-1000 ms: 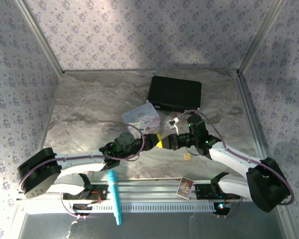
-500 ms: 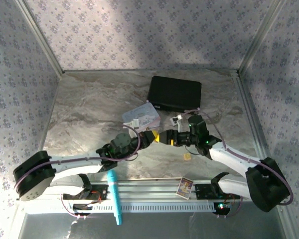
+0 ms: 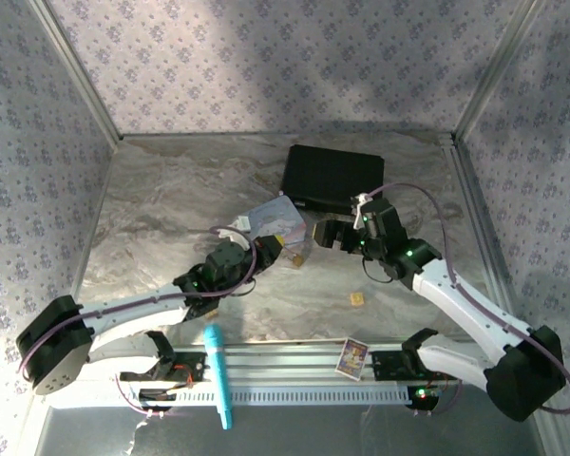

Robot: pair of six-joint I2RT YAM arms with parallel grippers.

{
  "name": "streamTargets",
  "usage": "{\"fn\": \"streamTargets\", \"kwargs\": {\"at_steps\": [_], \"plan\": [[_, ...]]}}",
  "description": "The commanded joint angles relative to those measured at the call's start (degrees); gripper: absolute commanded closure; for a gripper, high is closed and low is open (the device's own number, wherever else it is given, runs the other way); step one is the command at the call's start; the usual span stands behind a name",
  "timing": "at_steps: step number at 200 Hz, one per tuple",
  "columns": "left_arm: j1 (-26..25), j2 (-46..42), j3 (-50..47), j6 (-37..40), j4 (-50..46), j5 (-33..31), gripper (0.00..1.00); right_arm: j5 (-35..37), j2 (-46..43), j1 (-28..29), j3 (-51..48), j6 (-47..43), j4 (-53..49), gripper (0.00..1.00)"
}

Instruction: Unlock a padlock with a key

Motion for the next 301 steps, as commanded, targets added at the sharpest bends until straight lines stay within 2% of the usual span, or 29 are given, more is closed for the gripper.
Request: {"fn": "streamTargets", "kwargs": {"at_steps": [1, 14, 28, 41, 63, 99, 114, 140, 153, 161, 167, 193, 201, 210, 217, 230, 251, 282, 301], "plan": [[0.38, 2.24, 1.58, 0.31, 6.06, -0.02, 1.0, -12.99, 0.94, -4.03, -2.16, 3.18, 6.41, 0.01], [0.39, 3.68, 1.96, 0.18, 9.18, 1.19, 1.0, -25.28, 2.77, -5.49, -8.96, 13.61, 26.23, 0.01], [0.39, 4.78, 1.87, -0.63, 12.26, 2.13, 1.0, -29.57, 5.43, -4.85, -12.41, 21.94, 41.0, 0.01], [0.4, 5.09, 1.1, -1.21, 15.4, 2.15, 1.0, -31.75, 7.06, -3.38, -12.0, 23.68, 44.06, 0.01], [0.4, 4.72, 0.5, -0.95, 16.68, 1.23, 1.0, -29.61, 6.33, -0.47, -12.02, 23.39, 42.96, 0.04], [0.42, 4.93, -1.31, -2.32, 20.6, -0.25, 1.0, -30.61, 6.28, -0.13, -15.22, 28.64, 50.81, 0.31], [0.46, 4.84, -0.83, -2.36, 20.34, 0.04, 1.0, -30.94, 7.52, 0.66, -15.75, 29.46, 53.82, 0.35], [0.42, 4.68, -0.47, -2.36, 21.11, 0.73, 1.0, -32.23, 10.7, 0.85, -17.01, 33.31, 61.68, 0.51], [0.49, 4.5, -0.7, -2.37, 21.28, 0.48, 1.0, -32.44, 11.38, 1.17, -16.95, 33.81, 62.88, 0.64], [0.49, 4.51, -0.86, -2.19, 21.53, 0.51, 1.0, -32.27, 11.49, 1.55, -16.93, 33.66, 62.98, 0.75], [0.49, 4.4, -0.97, -2.19, 21.54, 0.39, 1.0, -32.27, 11.49, 1.83, -16.93, 33.43, 62.9, 0.78], [0.49, 4.14, -1.16, -2.62, 20.83, -0.09, 1.0, -32.16, 11.53, 2.24, -18.33, 34.33, 64.52, 0.74], [0.57, 4.02, -1.17, -2.76, 20.33, -0.26, 1.0, -32.07, 11.66, 2.2, -18.85, 35.08, 65.66, 0.67], [0.64, 3.97, -1.23, -2.95, 20.01, -0.41, 1.0, -32.06, 11.76, 2.12, -19.08, 35.57, 66.06, 0.55], [0.66, 3.88, -1.46, -3.15, 20.14, -0.46, 1.0, -32.0, 11.69, 2.11, -19.1, 35.62, 66.06, 0.53], [0.66, 3.92, -1.58, -3.06, 20.44, -0.47, 1.0, -31.83, 11.58, 2.19, -19.17, 35.61, 66.21, 0.61], [0.75, 4.03, -1.56, -3.06, 20.63, -0.53, 1.0, -32.04, 11.64, 2.5, -19.3, 36.68, 68.08, 0.81], [1.25, 4.4, -1.52, -3.82, 20.61, -0.63, 1.0, -32.68, 12.64, 3.15, -19.26, 37.49, 69.97, 0.8], [1.34, 4.67, -1.63, -4.2, 20.93, -0.38, 1.0, -32.47, 13.92, 3.91, -19.39, 37.88, 71.95, 0.74]]}}
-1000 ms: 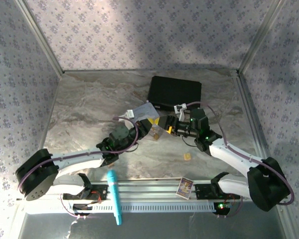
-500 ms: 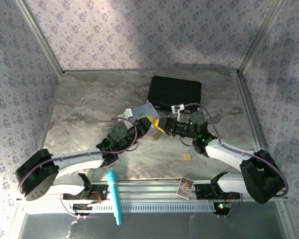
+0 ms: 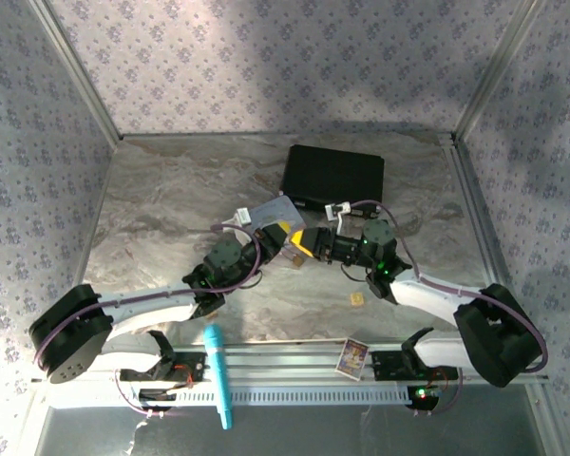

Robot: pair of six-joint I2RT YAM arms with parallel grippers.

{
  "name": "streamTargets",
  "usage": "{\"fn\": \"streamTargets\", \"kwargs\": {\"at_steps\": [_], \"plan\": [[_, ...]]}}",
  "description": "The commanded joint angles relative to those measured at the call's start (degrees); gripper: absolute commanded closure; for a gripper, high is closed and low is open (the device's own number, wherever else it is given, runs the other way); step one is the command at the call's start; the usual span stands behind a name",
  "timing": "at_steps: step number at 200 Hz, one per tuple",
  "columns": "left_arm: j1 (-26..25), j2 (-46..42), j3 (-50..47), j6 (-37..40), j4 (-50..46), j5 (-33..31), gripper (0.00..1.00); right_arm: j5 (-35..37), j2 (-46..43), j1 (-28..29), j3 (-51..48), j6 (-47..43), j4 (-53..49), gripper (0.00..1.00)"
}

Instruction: Unlock a padlock with a key

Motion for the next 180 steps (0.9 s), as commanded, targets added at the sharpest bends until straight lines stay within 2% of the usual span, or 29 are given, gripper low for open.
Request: {"fn": "streamTargets", "kwargs": {"at_steps": [1, 13, 27, 57, 82, 136, 140, 148, 159, 180], "plan": [[0.5, -0.36, -0.24, -1.01, 2.26, -0.61, 1.0, -0.87, 1.5, 0.91, -0.13, 0.99, 4.28, 0.74], [0.51, -0.1, -0.36, -1.23, 2.38, -0.43, 1.0, -1.07, 2.56, 1.27, -0.06, 1.72, 6.2, 0.74], [0.52, 0.21, -0.79, -1.62, 3.12, -0.56, 1.0, -1.11, 3.52, 1.57, 0.13, 2.22, 7.02, 0.83], [0.75, 0.96, -1.24, -2.8, 3.67, -0.16, 1.0, -0.81, 4.13, 1.37, -0.03, 2.12, 7.48, 0.86], [0.75, 2.04, -2.02, -3.86, 5.88, -0.01, 1.0, -0.41, 4.03, 1.06, 0.21, 1.98, 6.9, 0.99], [1.01, 1.84, -1.04, -4.35, 1.67, -0.45, 1.0, -0.22, 3.62, 0.39, -0.8, 1.63, 6.36, 1.0], [1.1, 1.55, -0.96, -4.47, 0.72, -0.88, 0.95, -0.15, 3.34, 0.22, -0.93, 1.63, 6.2, 1.0], [1.1, 0.74, -1.02, -4.93, -1.84, -1.9, 0.78, 0.02, 2.77, -0.1, -1.27, 1.18, 5.28, 1.0], [1.32, -0.46, -0.95, -4.04, -4.71, -2.62, 0.58, 0.11, 1.47, -0.76, -1.72, -0.12, 2.74, 1.0], [1.26, -3.7, -0.31, -3.32, -13.62, -5.91, 0.11, 0.55, -1.09, -2.13, -2.7, -2.88, -3.01, 1.0]]}}
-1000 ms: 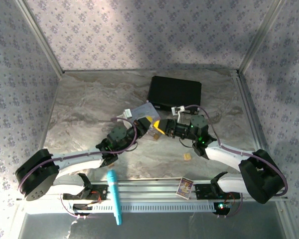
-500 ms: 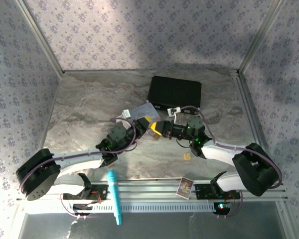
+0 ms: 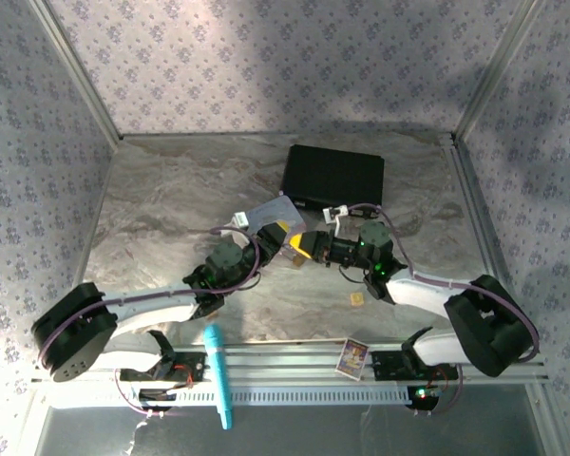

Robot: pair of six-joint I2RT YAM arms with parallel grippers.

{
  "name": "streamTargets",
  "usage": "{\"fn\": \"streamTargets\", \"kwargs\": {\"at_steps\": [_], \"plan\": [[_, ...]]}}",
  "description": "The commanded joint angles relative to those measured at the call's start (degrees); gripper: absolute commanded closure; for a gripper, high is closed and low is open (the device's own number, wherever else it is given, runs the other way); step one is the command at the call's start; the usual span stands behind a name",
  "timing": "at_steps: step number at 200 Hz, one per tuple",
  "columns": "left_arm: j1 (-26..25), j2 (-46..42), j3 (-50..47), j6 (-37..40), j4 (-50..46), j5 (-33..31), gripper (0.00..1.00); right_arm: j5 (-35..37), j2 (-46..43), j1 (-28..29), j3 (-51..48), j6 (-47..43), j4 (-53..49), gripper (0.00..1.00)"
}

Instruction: Unlock a padlock with a key

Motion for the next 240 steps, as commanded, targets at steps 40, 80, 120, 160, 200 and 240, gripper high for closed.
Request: {"fn": "streamTargets", "kwargs": {"at_steps": [40, 80, 120, 160, 200, 240], "plan": [[-0.32, -6.81, 9.8, 1.77, -43.1, -9.72, 0.08, 3.67, -9.45, -5.5, -1.72, -13.42, -26.35, 1.0], [-4.44, 1.88, 15.28, 2.28, -51.61, -7.5, 0.2, 9.89, -17.38, -7.92, 0.18, -23.49, -46.86, 1.0], [-6.71, 13.14, 22.72, 1.7, -54.35, -7.05, 0.21, 7.81, -17.23, -11.05, -1.93, -23.97, -47.66, 1.0], [-5.64, 26.78, 41.56, -1.94, -77.58, -5.15, 0.17, 8.93, -19.4, -11.37, -3.85, -24.68, -49.1, 1.0], [-4.21, 31.91, 43.15, -5.71, -70.82, 1.01, 0.2, 9.17, -21.4, -12.31, -5.42, -25.06, -49.74, 1.0], [-3.31, 38.69, 50.53, -12.5, -77.84, 0.98, 0.27, 8.78, -23.62, -13.49, -6.54, -25.29, -50.74, 1.0]]}}
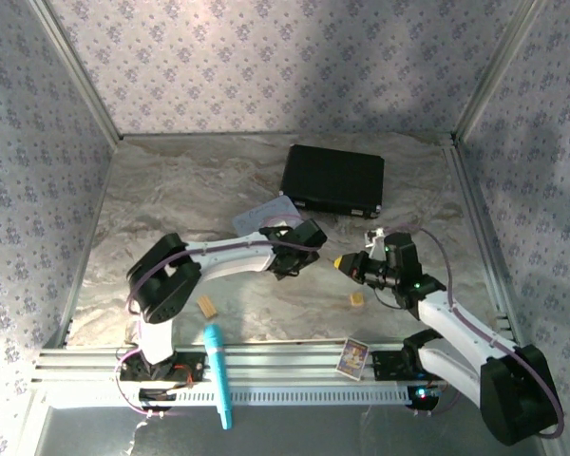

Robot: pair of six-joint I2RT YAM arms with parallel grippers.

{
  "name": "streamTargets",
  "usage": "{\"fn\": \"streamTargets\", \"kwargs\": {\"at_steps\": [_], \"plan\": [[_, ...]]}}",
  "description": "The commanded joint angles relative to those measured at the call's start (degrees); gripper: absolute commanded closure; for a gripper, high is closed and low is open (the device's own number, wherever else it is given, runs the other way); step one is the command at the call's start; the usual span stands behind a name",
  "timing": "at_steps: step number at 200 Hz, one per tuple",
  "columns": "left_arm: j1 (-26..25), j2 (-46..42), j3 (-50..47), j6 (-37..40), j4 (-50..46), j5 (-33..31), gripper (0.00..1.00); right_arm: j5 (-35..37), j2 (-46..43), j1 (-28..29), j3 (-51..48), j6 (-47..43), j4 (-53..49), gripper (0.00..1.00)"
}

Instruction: Unlock a padlock with a key

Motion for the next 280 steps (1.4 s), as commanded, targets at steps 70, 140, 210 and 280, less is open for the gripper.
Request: {"fn": "streamTargets", "kwargs": {"at_steps": [70, 140, 210, 280], "plan": [[0.87, 12.37, 14.85, -6.83, -20.83, -4.86, 0.41, -0.57, -3.29, -1.96, -1.97, -1.22, -1.97, 1.0], [-1.44, 17.17, 19.68, -10.05, -28.22, -11.25, 0.47, -0.64, -2.94, -2.02, -2.41, -0.54, -0.52, 1.0], [-0.36, 10.83, 12.89, -7.15, -21.38, -12.33, 0.42, -0.64, 3.27, 1.44, -4.29, 2.5, 8.63, 1.0], [-0.98, 10.91, 10.55, -6.56, -16.91, -11.69, 0.42, 1.08, 3.64, 3.01, -3.77, 2.24, 8.53, 1.0]]}}
